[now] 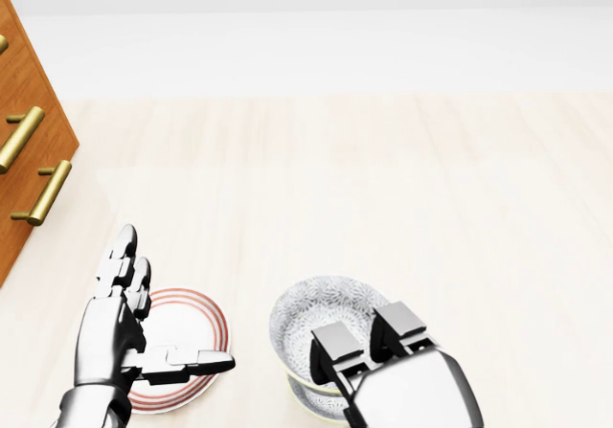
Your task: Stack the bowl at the front on the bowl in the middle.
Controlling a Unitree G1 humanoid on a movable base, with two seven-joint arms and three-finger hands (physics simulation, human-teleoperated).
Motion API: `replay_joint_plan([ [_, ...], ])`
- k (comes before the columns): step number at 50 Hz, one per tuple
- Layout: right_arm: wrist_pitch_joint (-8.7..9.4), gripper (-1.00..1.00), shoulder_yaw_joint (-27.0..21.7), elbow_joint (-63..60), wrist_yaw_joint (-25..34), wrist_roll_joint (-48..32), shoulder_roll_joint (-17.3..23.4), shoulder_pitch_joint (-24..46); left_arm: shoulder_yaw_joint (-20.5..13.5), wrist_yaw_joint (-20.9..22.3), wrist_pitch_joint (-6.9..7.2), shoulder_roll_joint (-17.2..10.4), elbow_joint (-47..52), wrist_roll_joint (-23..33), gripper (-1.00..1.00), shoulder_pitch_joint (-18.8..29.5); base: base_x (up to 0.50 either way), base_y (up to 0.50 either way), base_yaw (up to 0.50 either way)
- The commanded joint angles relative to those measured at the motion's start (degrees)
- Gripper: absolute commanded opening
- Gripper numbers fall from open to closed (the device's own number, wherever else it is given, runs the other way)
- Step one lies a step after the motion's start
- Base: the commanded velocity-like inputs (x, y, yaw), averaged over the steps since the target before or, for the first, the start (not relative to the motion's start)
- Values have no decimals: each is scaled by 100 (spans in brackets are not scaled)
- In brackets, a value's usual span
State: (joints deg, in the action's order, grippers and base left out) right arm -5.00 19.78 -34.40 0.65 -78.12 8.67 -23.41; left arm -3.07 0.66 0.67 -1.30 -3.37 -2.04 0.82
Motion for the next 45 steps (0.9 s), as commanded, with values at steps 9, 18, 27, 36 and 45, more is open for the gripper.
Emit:
replay_joint_plan([
  [9, 0, -100, -71, 17, -227, -79, -1, -59, 5, -14, -19, 4, -41, 4, 100, 3, 0, 0, 0],
  [18, 0, -100, -66, 17, -202, -70, 3, -69, 5, -25, 41, 2, 5, -3, 100, 12, 0, 0, 0],
  [27, 0, -100, -75, 130, -316, -21, 10, -128, 4, -23, 36, 2, 9, -1, 100, -6, 0, 0, 0],
  [36, 0, -100, -121, 303, -412, 58, 40, -100, -3, -19, -27, 0, -57, -2, 100, -4, 0, 0, 0],
  [45, 0, -100, -141, 358, -418, 69, 26, -76, 2, -21, 6, 2, -5, -1, 100, -20, 0, 0, 0],
])
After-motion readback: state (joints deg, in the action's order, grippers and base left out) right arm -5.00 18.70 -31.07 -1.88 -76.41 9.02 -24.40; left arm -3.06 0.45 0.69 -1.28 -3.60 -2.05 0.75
